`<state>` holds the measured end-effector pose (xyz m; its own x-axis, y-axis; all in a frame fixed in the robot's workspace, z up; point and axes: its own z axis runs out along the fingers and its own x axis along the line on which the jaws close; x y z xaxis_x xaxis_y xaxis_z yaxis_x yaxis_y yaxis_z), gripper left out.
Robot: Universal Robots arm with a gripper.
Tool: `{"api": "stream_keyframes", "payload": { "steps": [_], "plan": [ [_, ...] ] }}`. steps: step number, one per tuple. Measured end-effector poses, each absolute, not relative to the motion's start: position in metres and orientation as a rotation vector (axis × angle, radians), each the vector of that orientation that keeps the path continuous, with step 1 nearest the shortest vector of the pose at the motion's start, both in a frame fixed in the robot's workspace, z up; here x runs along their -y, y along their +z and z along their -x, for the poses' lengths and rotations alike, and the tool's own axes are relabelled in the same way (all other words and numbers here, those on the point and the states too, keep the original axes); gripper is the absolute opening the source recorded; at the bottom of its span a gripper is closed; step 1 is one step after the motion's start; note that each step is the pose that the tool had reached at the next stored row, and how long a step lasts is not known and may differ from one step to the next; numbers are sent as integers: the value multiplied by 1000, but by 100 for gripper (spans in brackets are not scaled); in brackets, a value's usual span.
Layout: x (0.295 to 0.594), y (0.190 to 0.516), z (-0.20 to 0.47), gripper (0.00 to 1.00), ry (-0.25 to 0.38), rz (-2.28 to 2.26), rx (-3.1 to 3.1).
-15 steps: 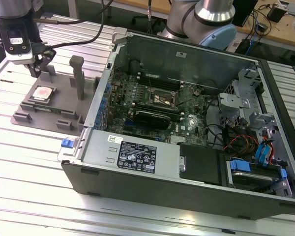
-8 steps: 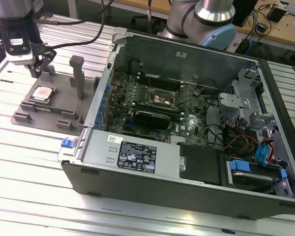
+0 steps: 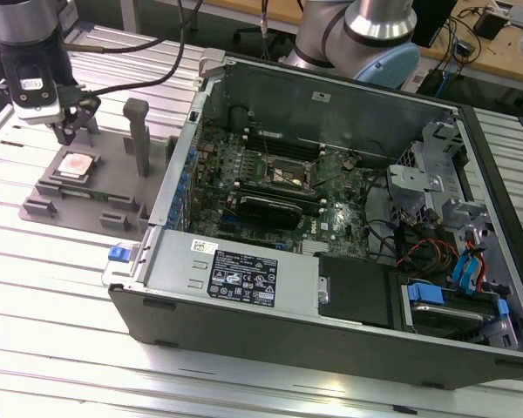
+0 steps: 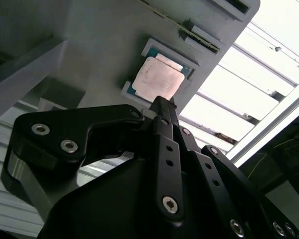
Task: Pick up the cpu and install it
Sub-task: 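Pick up the cpu and move it towards the insertion slot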
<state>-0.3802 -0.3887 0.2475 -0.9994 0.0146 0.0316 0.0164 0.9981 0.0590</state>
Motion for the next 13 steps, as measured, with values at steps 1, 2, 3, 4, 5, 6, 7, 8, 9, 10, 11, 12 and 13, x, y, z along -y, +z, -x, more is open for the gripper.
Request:
{"api": "stream_keyframes", "payload": {
  "steps": [1,2,3,4,5,6,7,8,9,10,11,12,13],
  "plan": [
    [389,245,380,11,-92,23,3109],
    [390,244,380,11,-92,21,3109],
    [390,243,380,11,-92,20,3109],
    [390,241,380,11,-92,16,3109],
    [391,239,380,11,-92,9,3109],
    [391,238,380,11,-92,5,3109],
    [391,237,380,11,-92,2,3109],
    [391,235,380,11,-92,-3,3109],
    [391,234,380,11,-92,-6,3109],
    [391,232,380,11,-92,-13,3109],
    [391,231,380,11,-92,-16,3109],
    [392,230,380,11,-92,-17,3109],
    [392,229,380,11,-92,-18,3109]
  ]
}}
